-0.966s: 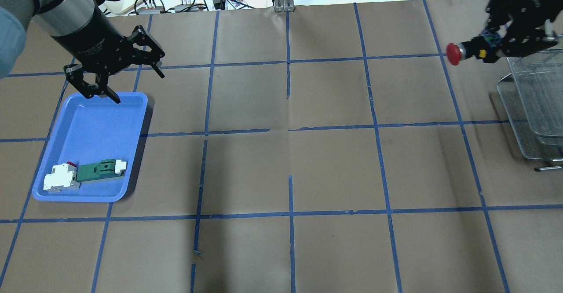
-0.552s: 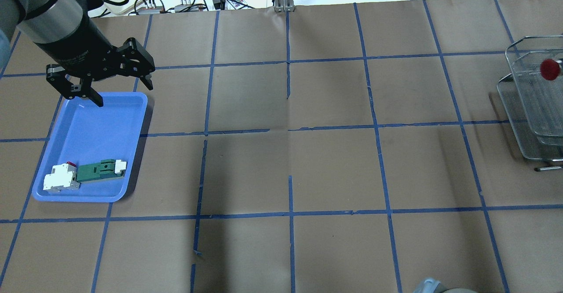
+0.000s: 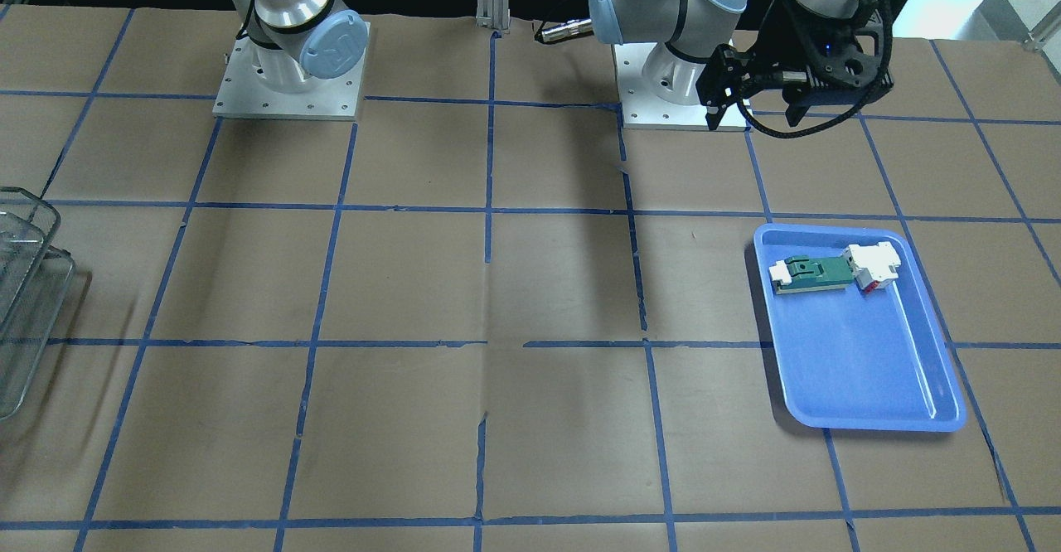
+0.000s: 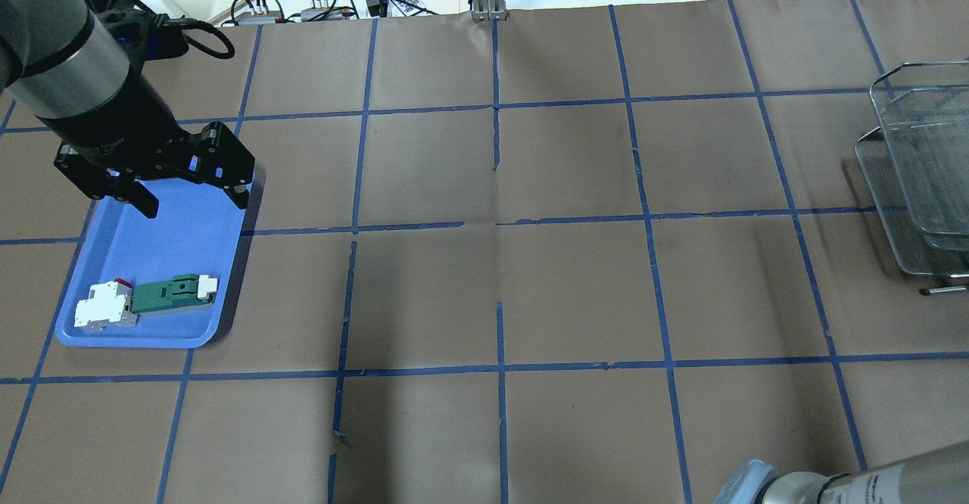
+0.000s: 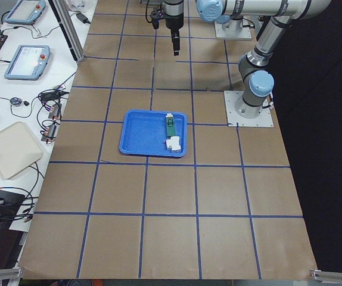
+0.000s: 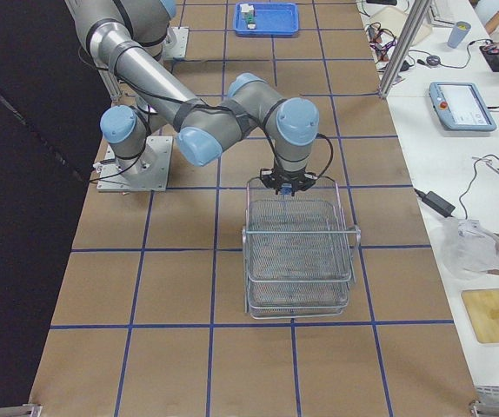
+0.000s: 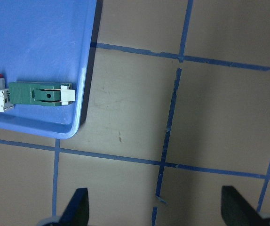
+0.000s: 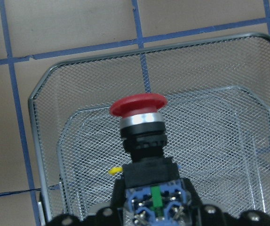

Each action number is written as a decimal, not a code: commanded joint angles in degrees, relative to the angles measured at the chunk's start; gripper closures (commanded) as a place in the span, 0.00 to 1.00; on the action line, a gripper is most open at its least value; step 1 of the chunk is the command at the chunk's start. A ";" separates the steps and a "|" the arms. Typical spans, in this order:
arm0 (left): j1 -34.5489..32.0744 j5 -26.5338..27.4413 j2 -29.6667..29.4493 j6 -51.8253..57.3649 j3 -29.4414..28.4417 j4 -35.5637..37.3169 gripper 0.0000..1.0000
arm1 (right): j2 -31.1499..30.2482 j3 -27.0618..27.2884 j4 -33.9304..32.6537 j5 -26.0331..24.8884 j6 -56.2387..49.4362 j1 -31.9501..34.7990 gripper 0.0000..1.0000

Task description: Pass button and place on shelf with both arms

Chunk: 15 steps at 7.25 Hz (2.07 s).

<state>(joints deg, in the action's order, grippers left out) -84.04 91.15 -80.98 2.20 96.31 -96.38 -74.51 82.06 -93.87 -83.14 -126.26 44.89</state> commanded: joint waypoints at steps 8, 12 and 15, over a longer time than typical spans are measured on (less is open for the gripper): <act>0.19 -0.71 1.96 3.51 1.69 -0.65 0.00 | 6.23 1.35 -2.73 -0.09 11.83 2.84 0.07; 0.28 -0.18 1.96 3.60 1.60 -0.47 0.00 | -4.12 1.09 6.36 -0.88 28.15 9.91 0.05; 0.19 -0.18 1.96 3.69 1.60 -0.21 0.00 | -9.50 0.57 7.30 -0.19 66.71 32.02 0.04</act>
<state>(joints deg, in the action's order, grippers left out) -83.84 90.94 -79.00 5.88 97.91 -96.74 -82.60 83.03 -86.57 -83.70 -76.09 67.46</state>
